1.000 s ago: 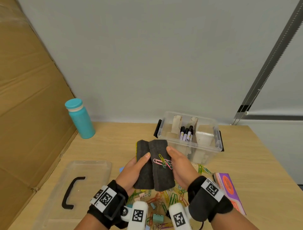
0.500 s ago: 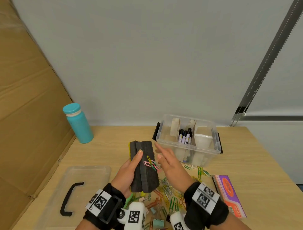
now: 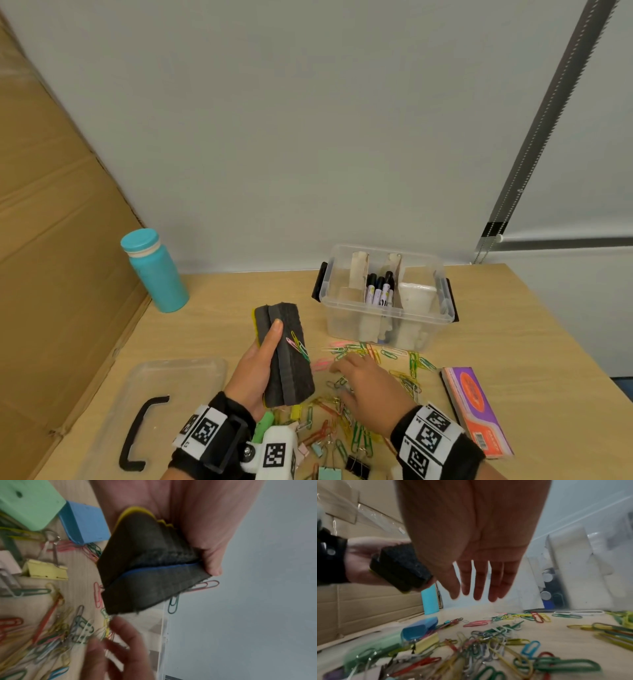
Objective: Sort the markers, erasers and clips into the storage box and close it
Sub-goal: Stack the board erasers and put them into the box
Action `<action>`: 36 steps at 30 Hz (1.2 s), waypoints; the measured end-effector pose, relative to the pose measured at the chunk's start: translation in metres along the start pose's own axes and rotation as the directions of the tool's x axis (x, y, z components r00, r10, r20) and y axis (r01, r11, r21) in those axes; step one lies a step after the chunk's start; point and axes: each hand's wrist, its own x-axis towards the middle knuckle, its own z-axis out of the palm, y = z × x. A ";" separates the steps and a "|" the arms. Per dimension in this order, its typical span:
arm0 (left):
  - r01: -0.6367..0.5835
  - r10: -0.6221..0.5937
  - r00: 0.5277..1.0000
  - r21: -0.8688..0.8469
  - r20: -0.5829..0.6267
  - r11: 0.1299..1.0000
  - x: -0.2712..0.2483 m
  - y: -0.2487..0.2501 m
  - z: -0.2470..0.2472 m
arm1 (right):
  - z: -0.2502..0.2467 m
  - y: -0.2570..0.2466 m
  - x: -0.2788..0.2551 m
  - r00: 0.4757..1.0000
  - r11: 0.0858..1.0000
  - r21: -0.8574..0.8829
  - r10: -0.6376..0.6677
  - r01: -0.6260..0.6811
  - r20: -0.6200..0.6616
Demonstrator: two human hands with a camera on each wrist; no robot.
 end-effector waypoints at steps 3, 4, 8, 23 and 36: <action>0.028 -0.028 1.000 -0.002 0.000 1.000 -0.002 -0.006 0.001 | -0.012 -0.018 -0.002 0.971 0.979 0.158 -0.090 0.126 -0.221; 0.037 -0.037 0.999 -0.001 0.009 0.999 -0.003 -0.007 0.002 | -0.015 -0.025 -0.001 0.961 0.967 0.201 -0.100 0.155 -0.258; 0.056 -0.058 0.996 0.022 0.061 0.998 -0.007 -0.010 0.010 | -0.015 -0.039 0.008 0.932 0.936 0.282 -0.105 0.210 -0.346; 0.048 -0.048 0.999 -0.008 -0.003 0.999 -0.011 -0.008 0.004 | -0.010 -0.016 -0.002 0.980 0.990 0.085 -0.100 0.116 -0.174; 0.053 -0.053 0.997 -0.011 0.050 0.999 -0.015 -0.022 0.030 | -0.017 -0.013 -0.009 0.971 0.961 0.264 -0.014 0.079 -0.239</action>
